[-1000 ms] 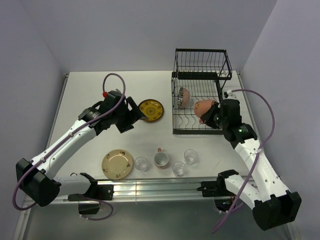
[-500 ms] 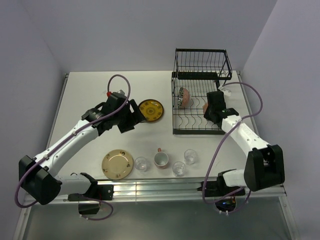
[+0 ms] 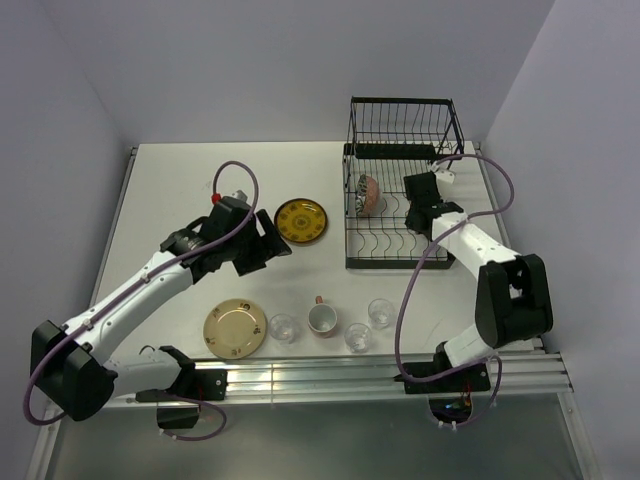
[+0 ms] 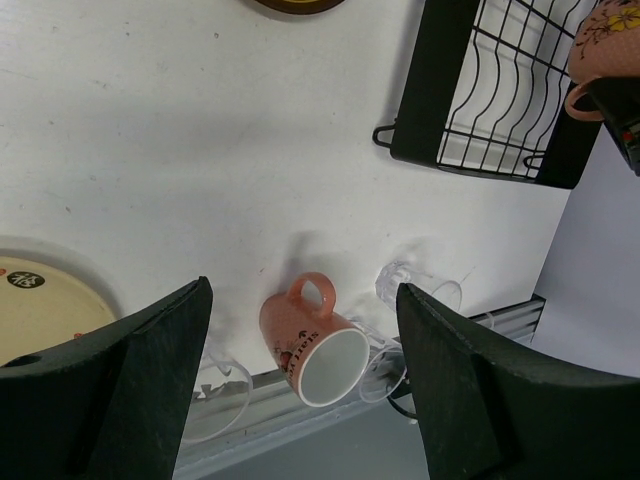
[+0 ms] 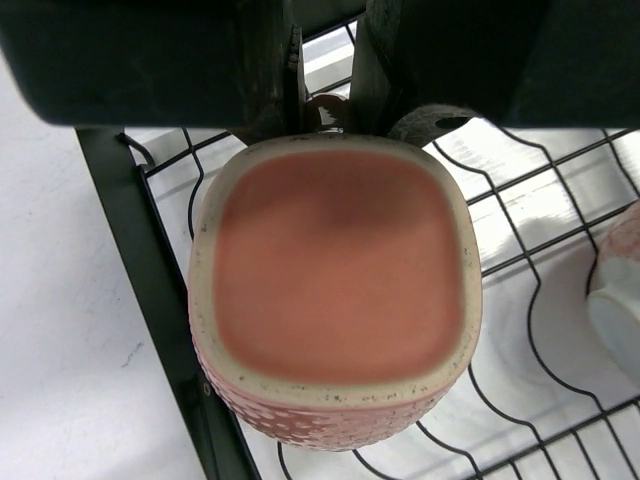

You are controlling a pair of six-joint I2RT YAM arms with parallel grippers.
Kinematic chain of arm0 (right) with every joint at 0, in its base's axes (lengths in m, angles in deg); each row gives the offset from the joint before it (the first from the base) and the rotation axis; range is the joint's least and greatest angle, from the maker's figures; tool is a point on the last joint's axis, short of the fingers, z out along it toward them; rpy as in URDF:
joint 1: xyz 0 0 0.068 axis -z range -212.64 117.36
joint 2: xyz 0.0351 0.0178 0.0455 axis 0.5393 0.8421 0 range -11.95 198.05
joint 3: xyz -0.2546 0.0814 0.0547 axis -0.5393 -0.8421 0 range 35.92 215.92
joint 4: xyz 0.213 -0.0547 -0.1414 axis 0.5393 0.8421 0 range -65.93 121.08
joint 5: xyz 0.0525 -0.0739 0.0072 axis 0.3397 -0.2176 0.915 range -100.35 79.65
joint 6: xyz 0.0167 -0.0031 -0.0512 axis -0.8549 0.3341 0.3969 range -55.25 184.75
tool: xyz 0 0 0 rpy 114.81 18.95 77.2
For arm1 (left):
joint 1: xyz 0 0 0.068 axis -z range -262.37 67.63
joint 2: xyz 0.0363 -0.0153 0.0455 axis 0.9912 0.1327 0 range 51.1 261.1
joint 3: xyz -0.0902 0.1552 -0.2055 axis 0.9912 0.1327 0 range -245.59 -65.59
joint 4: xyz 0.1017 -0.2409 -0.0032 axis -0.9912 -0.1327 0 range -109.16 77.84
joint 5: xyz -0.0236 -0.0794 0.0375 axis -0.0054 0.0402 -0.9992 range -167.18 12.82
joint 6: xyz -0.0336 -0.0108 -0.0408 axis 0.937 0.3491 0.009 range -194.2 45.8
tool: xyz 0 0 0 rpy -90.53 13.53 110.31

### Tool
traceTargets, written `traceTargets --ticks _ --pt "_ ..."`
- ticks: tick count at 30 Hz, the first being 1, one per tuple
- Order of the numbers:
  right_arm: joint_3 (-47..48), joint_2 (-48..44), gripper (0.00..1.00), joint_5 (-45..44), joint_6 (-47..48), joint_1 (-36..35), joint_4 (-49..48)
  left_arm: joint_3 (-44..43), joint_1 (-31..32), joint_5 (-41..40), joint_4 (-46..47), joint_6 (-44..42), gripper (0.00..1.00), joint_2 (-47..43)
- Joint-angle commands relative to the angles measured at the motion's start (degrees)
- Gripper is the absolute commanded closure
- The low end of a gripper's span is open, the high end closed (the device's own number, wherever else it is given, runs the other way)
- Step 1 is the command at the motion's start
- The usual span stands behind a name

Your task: Load the mixed dishes into the dish rack

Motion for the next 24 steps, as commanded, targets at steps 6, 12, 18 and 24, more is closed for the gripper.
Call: traceTargets --ticks 6,12,18,24 --pt "3.41 3.01 1.00 -4.84 -3.18 -0.84 -3.57 0.50 0.24 -0.33 1.01 0.08 0.21 -1.69" --pt "5.34 6.27 1.00 -4.76 -4.76 -1.90 -2.69 -0.38 0.86 -0.51 0.13 -0.54 0.25 -0.37" --pt "5.26 7.85 1.00 -3.09 -5.73 -2.34 -4.18 -0.65 2.00 -0.51 -0.75 -0.80 0.26 0.07" --pt "6.84 9.34 1.00 -2.83 -6.08 -2.34 -3.49 -0.12 2.26 0.46 -0.49 -0.98 0.26 -0.02"
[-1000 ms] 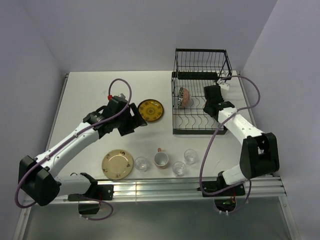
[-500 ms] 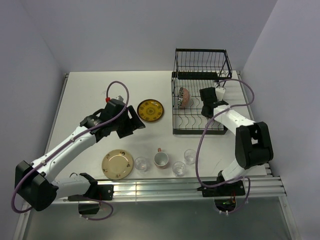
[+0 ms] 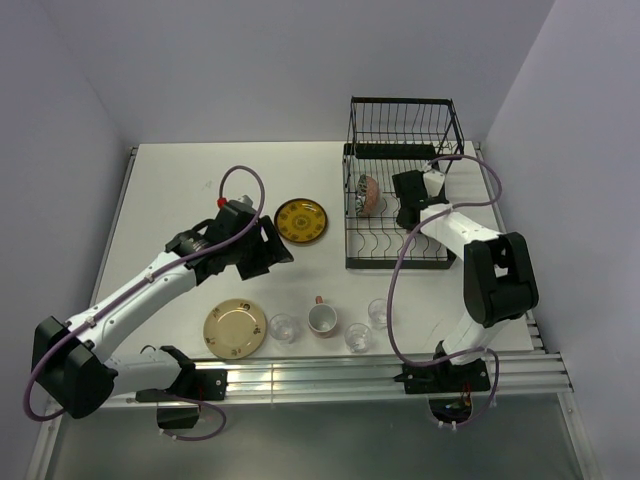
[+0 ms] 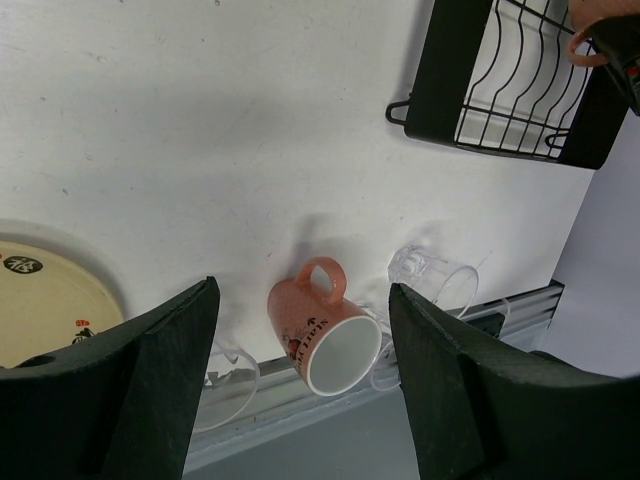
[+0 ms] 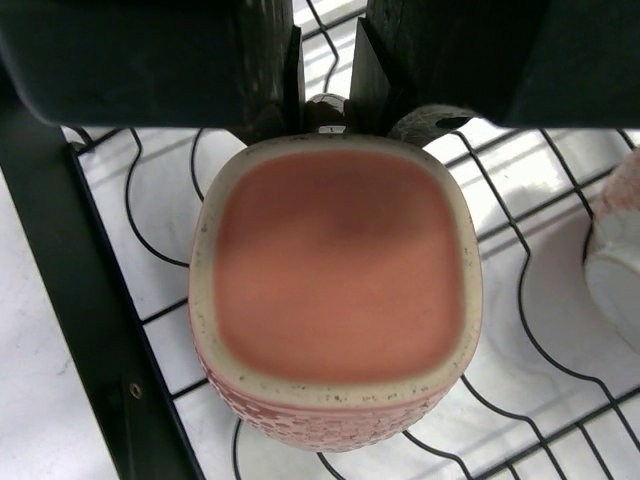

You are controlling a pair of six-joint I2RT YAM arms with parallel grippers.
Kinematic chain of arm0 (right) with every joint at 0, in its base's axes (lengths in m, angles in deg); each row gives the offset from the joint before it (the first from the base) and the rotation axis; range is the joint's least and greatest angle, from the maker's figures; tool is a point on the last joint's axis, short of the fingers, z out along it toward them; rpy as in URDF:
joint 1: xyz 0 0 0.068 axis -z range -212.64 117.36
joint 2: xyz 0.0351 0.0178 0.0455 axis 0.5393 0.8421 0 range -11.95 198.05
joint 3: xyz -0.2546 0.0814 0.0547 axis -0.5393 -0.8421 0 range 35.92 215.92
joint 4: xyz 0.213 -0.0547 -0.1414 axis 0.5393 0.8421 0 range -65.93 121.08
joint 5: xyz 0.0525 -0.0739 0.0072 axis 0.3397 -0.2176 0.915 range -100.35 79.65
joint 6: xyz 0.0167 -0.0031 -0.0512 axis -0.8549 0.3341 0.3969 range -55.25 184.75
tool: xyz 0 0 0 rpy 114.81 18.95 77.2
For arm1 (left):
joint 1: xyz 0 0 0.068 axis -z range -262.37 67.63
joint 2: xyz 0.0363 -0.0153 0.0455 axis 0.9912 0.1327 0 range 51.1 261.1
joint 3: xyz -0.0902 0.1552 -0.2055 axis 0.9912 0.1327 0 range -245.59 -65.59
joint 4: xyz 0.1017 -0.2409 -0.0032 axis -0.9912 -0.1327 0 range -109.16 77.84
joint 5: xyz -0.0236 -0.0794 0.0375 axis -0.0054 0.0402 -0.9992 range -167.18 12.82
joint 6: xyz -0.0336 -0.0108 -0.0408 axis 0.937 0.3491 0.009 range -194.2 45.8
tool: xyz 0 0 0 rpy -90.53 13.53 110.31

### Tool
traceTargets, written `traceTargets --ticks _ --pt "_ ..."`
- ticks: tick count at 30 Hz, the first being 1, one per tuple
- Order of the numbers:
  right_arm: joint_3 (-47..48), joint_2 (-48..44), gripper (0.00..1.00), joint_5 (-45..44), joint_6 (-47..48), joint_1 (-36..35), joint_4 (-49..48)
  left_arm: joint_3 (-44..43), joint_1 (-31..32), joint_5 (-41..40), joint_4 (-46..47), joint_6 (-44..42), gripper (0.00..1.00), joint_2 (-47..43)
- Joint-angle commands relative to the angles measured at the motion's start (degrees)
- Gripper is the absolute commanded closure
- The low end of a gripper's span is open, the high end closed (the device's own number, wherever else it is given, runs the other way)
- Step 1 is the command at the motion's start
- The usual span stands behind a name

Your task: Load the mixed dishes into the dish rack

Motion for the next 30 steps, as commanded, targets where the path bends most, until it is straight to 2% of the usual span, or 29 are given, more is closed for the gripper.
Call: traceTargets --ticks 1,2,3,5,7,8,9,13,22,28,30 --pt "4.15 1.34 1.00 -1.69 -1.40 -0.43 -1.76 -0.93 0.56 0.53 0.41 -1.09 0.26 0.20" --pt "4.42 1.52 0.97 -1.60 -1.40 -0.43 -1.49 -1.10 0.56 1.31 0.50 -1.61 0.26 0.55" --pt "4.51 1.70 0.86 -1.34 -1.58 -0.35 -1.40 -1.45 0.65 1.84 0.50 -2.05 0.25 0.99" --pt "4.24 1.79 0.75 -1.16 -1.76 -0.26 -1.49 -2.24 1.17 2.28 -0.11 -2.75 0.25 2.65" --pt "4.07 2.05 0.54 -0.55 -1.93 -0.08 -1.31 -3.65 1.79 2.72 -0.82 -3.46 0.25 4.15" --pt "3.98 2.05 0.54 -0.46 -2.02 -0.08 -1.40 -3.65 2.05 2.72 -0.82 -3.46 0.25 4.50" --pt "3.89 2.05 0.45 -0.29 -2.02 0.00 -1.31 -4.00 2.23 2.81 -1.00 -3.55 0.25 4.68" --pt "3.89 1.97 0.26 -0.02 -1.58 0.09 -1.40 -3.83 2.93 3.34 -0.47 -3.37 0.25 4.69" --pt "-0.94 -4.53 0.13 4.90 -3.42 0.44 -3.25 -3.66 3.46 4.04 0.32 -3.02 0.25 5.48" --pt "-4.97 -9.97 0.12 8.67 -6.85 1.67 -2.81 -3.39 4.07 4.57 1.37 -2.85 0.24 6.27" --pt "-6.82 -11.56 0.15 11.56 -8.60 3.43 -3.25 -3.04 4.25 4.66 1.81 -2.67 0.24 6.27"
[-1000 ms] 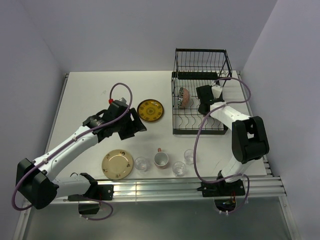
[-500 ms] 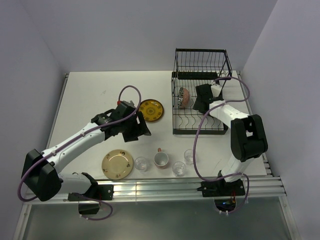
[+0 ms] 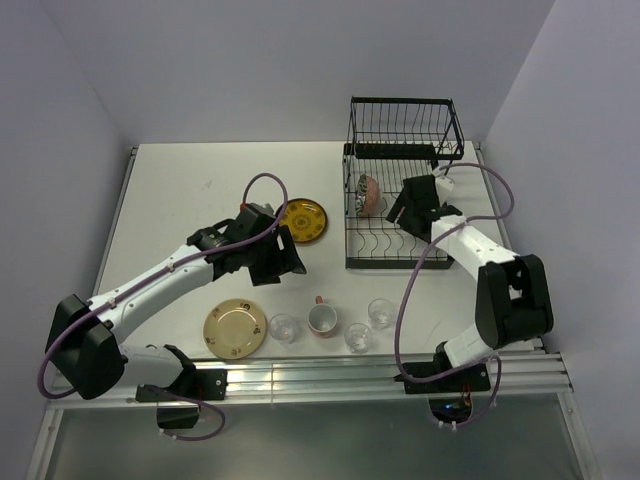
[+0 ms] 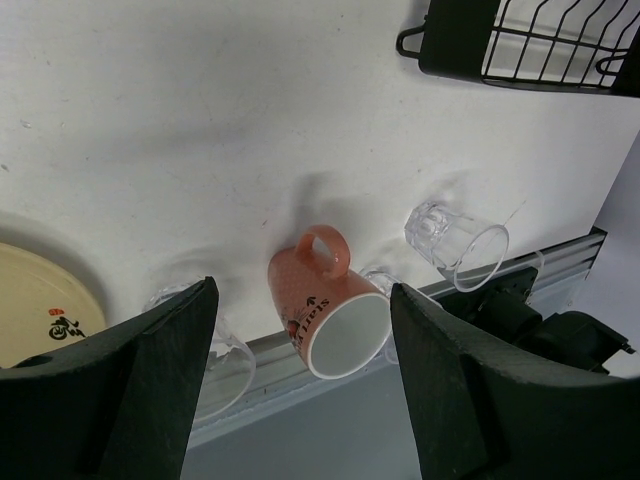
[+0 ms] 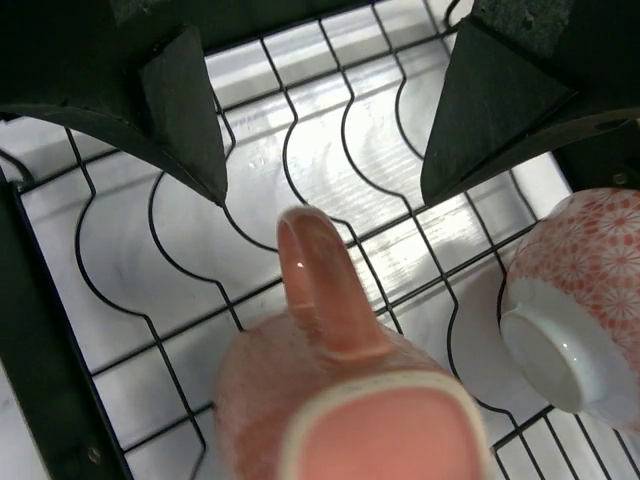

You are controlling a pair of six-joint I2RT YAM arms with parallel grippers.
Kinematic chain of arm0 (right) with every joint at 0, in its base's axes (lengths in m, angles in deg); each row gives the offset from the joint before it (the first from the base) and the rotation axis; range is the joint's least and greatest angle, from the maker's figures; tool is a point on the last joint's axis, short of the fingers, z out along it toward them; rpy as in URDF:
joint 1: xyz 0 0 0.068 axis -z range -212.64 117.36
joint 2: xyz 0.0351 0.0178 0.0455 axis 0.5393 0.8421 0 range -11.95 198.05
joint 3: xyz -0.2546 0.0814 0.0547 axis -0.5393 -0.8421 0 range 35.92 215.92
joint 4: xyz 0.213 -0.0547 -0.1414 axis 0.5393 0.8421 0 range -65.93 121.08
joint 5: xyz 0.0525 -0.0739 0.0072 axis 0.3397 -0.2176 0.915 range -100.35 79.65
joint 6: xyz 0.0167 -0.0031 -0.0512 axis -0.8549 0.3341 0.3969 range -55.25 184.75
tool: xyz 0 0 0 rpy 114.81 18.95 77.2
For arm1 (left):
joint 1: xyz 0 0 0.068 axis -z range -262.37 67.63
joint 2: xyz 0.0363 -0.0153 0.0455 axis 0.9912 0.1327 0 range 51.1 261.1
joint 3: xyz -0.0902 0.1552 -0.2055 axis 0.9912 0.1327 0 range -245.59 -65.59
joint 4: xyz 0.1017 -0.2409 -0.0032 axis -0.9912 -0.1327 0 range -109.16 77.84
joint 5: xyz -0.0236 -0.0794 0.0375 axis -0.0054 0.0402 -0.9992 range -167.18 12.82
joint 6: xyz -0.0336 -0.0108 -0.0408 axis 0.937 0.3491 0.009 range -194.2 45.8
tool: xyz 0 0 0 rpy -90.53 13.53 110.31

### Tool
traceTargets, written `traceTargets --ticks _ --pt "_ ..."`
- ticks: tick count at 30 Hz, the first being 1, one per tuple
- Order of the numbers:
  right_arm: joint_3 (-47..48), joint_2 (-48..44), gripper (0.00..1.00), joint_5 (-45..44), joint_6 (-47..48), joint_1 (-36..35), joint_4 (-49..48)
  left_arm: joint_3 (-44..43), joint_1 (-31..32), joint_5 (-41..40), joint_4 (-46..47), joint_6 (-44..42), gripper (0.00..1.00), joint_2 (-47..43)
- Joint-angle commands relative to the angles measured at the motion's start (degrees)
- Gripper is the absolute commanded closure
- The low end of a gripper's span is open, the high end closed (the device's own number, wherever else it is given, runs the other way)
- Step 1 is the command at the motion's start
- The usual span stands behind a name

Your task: Load the mixed dishes into the dish rack

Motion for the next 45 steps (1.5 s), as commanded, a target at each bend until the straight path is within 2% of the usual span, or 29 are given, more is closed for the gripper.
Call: traceTargets --ticks 1,2,5,7,10,11,12,22,36,45 --pt "-2.44 -5.25 0.18 4.45 -4.39 3.10 -1.50 -1.40 0.51 0.90 2.16 -0.88 0.24 -0.03" --pt "-3.05 -5.78 0.21 5.51 -4.83 4.59 -1.58 -1.40 0.51 0.90 2.25 -0.79 0.24 -0.03" --pt "-5.68 -7.98 0.40 7.62 -6.50 6.97 -2.28 -0.96 0.60 1.07 2.60 -0.61 0.23 0.06" --pt "-6.74 -8.69 0.46 7.98 -6.59 7.94 -2.64 -0.96 0.69 1.07 2.69 -0.61 0.23 0.06" --pt "-7.62 -7.64 0.75 10.17 -7.12 10.57 -3.42 -0.96 0.78 1.07 2.61 -0.53 0.23 -0.03" --pt "-7.89 -7.20 0.94 11.39 -7.12 11.10 -4.13 -1.05 0.78 1.07 2.69 -0.61 0.23 -0.03" --pt "-7.98 -6.15 1.00 11.67 -7.03 11.80 -5.00 -0.96 0.78 1.07 2.52 -0.53 0.23 -0.03" --pt "-7.98 0.62 1.00 16.67 -9.05 15.32 -13.45 -0.43 0.86 0.90 1.37 -0.53 0.23 -0.73" --pt "-3.06 9.94 1.00 21.33 -17.05 15.15 -25.22 -0.61 0.78 1.69 1.55 -0.79 0.23 1.46" --pt "2.92 14.42 1.00 22.83 -18.11 14.89 -26.01 -4.56 2.35 0.81 -1.79 -3.86 0.24 7.26"
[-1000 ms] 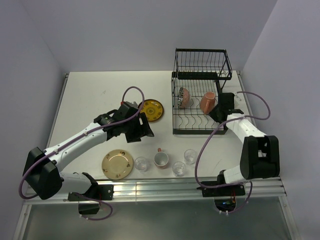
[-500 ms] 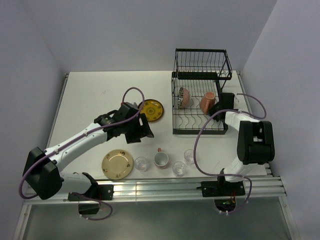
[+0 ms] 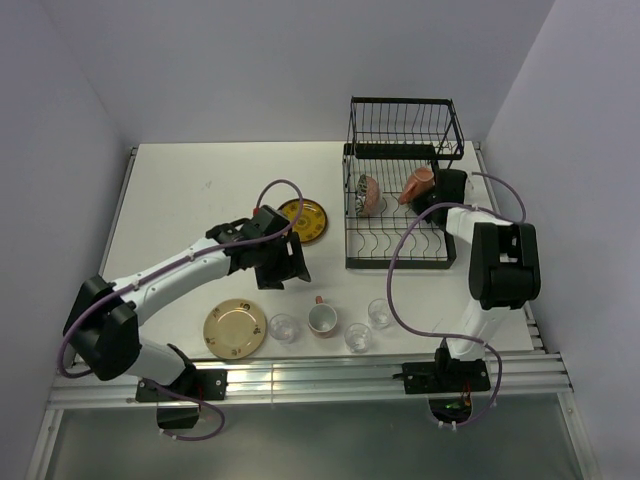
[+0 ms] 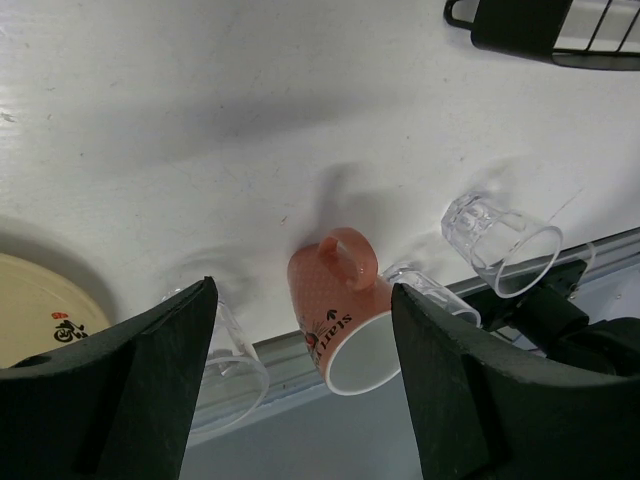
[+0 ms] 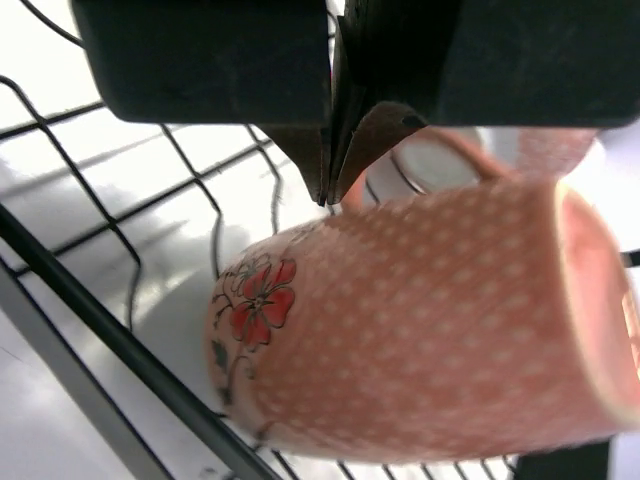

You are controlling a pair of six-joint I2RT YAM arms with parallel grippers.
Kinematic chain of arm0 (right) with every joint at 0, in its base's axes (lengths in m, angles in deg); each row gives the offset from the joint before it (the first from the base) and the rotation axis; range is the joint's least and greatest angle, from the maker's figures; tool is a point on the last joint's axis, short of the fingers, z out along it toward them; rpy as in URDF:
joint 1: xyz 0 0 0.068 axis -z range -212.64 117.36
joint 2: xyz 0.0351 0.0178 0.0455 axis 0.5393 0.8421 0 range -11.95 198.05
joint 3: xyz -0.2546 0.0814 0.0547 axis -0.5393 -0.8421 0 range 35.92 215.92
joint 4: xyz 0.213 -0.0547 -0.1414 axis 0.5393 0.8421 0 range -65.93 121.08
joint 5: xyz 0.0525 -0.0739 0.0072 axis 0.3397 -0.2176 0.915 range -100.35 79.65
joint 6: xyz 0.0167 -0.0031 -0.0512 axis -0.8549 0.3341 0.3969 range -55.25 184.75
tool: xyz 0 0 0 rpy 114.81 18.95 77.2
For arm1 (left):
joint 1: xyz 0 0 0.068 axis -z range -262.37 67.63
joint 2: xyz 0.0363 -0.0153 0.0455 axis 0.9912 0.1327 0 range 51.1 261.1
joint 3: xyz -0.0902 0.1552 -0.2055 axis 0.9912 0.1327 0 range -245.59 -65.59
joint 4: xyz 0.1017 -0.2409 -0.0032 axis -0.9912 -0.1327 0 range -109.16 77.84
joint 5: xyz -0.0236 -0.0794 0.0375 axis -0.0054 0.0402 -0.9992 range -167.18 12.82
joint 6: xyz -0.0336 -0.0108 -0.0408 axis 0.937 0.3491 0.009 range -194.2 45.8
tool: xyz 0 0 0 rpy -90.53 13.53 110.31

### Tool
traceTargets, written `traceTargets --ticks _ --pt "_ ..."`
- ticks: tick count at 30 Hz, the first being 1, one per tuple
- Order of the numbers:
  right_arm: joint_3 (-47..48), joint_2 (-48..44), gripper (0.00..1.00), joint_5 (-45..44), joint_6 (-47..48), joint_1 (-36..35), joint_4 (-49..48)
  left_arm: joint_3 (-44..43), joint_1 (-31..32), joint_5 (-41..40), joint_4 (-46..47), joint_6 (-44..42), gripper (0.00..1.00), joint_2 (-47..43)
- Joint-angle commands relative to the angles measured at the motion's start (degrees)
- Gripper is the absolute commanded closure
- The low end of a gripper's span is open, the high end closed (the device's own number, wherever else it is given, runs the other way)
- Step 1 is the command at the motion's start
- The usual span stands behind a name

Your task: Load the mixed dishes into the dish rack

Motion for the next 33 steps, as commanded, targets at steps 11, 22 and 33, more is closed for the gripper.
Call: traceTargets --ticks 11,22,33 --pt "-1.60 -0.89 1.00 2.43 -1.21 -0.30 -4.61 -5.45 3.09 2.33 -0.39 -6.16 0.30 3.63" --pt "-10.47 -23.21 1.00 1.64 3.27 0.05 10.05 -7.55 4.58 1.63 -4.95 -10.81 0.35 5.91" --pt "-11.18 -47.65 1.00 3.83 7.58 -2.50 27.64 -8.08 9.77 -0.30 -6.45 -11.78 0.38 7.14"
